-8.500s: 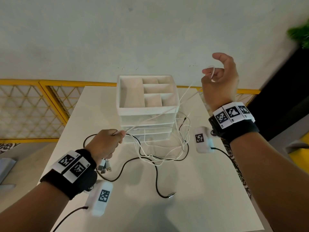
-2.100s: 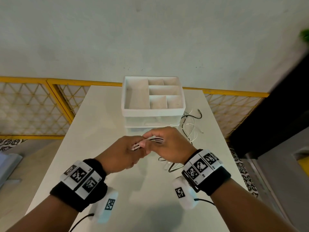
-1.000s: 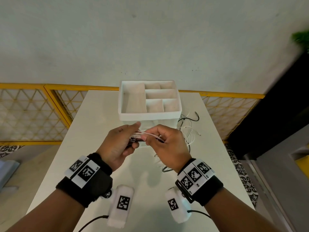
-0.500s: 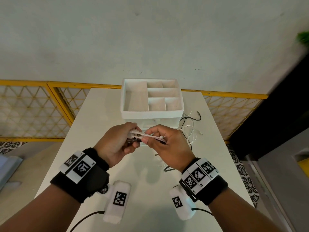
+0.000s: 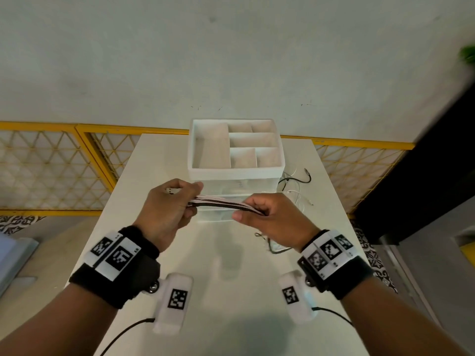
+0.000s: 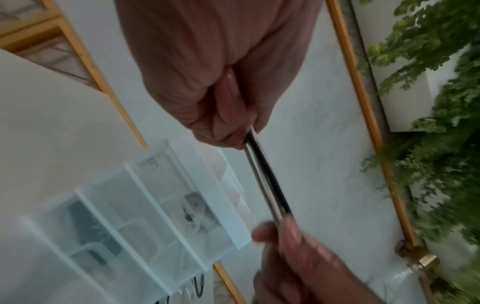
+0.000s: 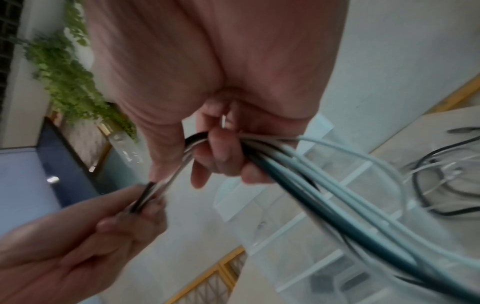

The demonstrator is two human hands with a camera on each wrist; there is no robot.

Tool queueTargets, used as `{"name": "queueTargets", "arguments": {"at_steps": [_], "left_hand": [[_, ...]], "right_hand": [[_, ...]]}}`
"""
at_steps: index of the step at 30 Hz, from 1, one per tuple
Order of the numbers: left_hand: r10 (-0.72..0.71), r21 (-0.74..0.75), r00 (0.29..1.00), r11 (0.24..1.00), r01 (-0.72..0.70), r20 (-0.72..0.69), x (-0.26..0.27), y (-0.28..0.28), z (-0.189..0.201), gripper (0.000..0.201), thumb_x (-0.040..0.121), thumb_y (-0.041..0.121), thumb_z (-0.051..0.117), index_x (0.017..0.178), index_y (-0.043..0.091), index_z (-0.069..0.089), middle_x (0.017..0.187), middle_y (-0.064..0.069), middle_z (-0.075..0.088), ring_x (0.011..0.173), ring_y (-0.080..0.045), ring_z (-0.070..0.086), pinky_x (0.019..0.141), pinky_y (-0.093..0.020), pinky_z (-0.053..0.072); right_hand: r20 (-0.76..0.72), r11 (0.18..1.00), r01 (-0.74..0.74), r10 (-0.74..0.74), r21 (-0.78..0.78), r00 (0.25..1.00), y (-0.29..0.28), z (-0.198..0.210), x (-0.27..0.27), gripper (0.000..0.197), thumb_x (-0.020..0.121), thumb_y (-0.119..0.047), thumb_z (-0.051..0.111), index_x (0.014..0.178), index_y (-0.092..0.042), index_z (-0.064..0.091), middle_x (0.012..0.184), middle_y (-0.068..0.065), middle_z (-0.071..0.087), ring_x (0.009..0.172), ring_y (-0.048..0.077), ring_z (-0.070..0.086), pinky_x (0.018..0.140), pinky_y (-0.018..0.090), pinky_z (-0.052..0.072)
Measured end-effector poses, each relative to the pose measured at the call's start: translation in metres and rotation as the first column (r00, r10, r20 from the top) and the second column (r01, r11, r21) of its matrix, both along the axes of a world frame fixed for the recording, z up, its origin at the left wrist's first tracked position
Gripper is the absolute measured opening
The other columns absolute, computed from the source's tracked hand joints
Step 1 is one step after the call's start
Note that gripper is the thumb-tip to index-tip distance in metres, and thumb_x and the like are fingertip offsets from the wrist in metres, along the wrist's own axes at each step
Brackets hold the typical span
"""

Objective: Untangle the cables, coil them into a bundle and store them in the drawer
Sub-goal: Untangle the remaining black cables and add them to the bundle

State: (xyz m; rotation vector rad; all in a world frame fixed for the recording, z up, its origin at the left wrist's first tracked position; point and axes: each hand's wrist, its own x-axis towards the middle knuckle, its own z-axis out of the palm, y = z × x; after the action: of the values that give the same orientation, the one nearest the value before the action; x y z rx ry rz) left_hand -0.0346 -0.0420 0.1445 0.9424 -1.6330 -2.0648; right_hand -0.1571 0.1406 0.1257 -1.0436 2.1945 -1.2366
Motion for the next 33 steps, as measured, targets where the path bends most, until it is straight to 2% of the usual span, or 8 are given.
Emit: {"name": "queueTargets", "arguments": {"at_steps": [4, 7, 10, 13, 21, 24, 28, 33], "left_hand": [[-0.105, 0.130, 0.991, 0.987, 0.094, 0.084, 0.015, -0.011, -0.012, 0.016, 0.092, 0.019, 0.065, 0.093, 0.005, 0.059, 0.071, -0.011, 0.057, 0.048, -0.012, 0.047, 0.036, -0.017, 0.037], [-0.270, 0.182, 0.922, 0.957, 0.226, 0.276, 0.023, -0.016, -0.024, 0.051, 0.083, 0.045, 0.069, 0.108, 0.001, 0.059, 0.101, -0.015, 0.064, 0.080, -0.024, 0.065, 0.070, -0.037, 0.058], [-0.198, -0.272, 0.872, 0.899, 0.344, 0.449, 0.018, -0.018, -0.016, 0.078, 0.065, 0.082, 0.059, 0.108, 0.017, 0.060, 0.110, 0.000, 0.062, 0.102, -0.024, 0.061, 0.088, -0.041, 0.050], [-0.221, -0.528, 0.953, 0.795, 0.299, 0.207, -0.002, 0.000, 0.010, 0.057, 0.075, 0.077, 0.053, 0.103, 0.028, 0.065, 0.106, 0.011, 0.071, 0.102, -0.011, 0.066, 0.094, -0.034, 0.049], [-0.274, -0.721, 0.920, 0.572, 0.391, 0.281, -0.036, 0.036, 0.046, 0.070, 0.088, 0.074, 0.035, 0.077, 0.014, 0.070, 0.061, 0.005, 0.065, 0.058, -0.005, 0.058, 0.063, -0.027, 0.047], [-0.220, -0.647, 0.956, 0.703, 0.294, 0.195, -0.034, 0.018, 0.056, 0.061, 0.080, 0.067, 0.060, 0.053, 0.013, 0.057, 0.038, 0.010, 0.038, 0.035, -0.006, 0.032, 0.046, -0.023, 0.029], [-0.076, -0.388, 0.997, 0.919, 0.062, -0.021, -0.036, -0.011, 0.066, 0.052, 0.076, 0.054, 0.074, 0.051, 0.020, 0.043, 0.052, 0.003, 0.035, 0.040, -0.012, 0.020, 0.042, -0.020, 0.018], [0.065, -0.198, 0.987, 0.976, -0.094, -0.147, -0.036, -0.036, 0.082, 0.045, 0.079, 0.048, 0.076, 0.060, 0.024, 0.042, 0.059, 0.002, 0.036, 0.034, -0.009, 0.018, 0.038, -0.019, 0.015]], "right_hand": [[-0.138, 0.991, 0.102, -0.090, 0.085, 0.986, 0.010, 0.005, -0.018, 0.038, 0.085, -0.041, 0.075, 0.056, -0.023, 0.058, 0.043, -0.011, 0.040, 0.044, 0.005, 0.038, 0.049, 0.016, 0.030], [-0.207, 0.993, 0.065, -0.043, 0.099, 0.977, 0.002, 0.017, -0.017, 0.039, 0.086, -0.039, 0.074, 0.054, -0.027, 0.057, 0.043, -0.014, 0.047, 0.045, 0.005, 0.043, 0.049, 0.014, 0.033], [-0.274, 0.991, -0.007, 0.042, 0.130, 0.961, -0.009, 0.026, -0.010, 0.023, 0.086, -0.032, 0.074, 0.070, -0.017, 0.070, 0.052, -0.012, 0.056, 0.052, 0.003, 0.050, 0.053, 0.014, 0.035], [-0.262, 0.990, -0.055, 0.087, 0.129, 0.961, -0.022, 0.034, -0.002, 0.008, 0.084, -0.017, 0.067, 0.086, -0.014, 0.075, 0.069, -0.007, 0.067, 0.062, 0.004, 0.056, 0.062, 0.020, 0.041], [-0.194, 0.995, -0.068, 0.052, -0.078, 0.980, -0.020, 0.061, -0.014, 0.015, 0.075, -0.013, 0.069, 0.083, -0.020, 0.059, 0.073, -0.009, 0.066, 0.068, 0.011, 0.064, 0.064, 0.029, 0.053], [-0.214, 0.992, 0.098, -0.112, -0.075, 0.970, -0.001, 0.042, -0.034, 0.018, 0.073, -0.007, 0.072, 0.076, -0.023, 0.066, 0.069, -0.009, 0.066, 0.058, 0.004, 0.058, 0.060, 0.022, 0.045], [-0.247, 0.876, 0.460, -0.482, -0.143, 0.841, 0.022, 0.000, -0.057, 0.019, 0.084, -0.010, 0.068, 0.096, -0.022, 0.077, 0.084, -0.008, 0.065, 0.069, 0.002, 0.062, 0.062, 0.006, 0.044], [-0.231, 0.800, 0.572, -0.531, 0.180, 0.815, 0.038, -0.047, -0.068, 0.004, 0.090, -0.024, 0.062, 0.090, -0.020, 0.064, 0.066, -0.009, 0.058, 0.072, 0.020, 0.055, 0.064, 0.027, 0.038]]}}
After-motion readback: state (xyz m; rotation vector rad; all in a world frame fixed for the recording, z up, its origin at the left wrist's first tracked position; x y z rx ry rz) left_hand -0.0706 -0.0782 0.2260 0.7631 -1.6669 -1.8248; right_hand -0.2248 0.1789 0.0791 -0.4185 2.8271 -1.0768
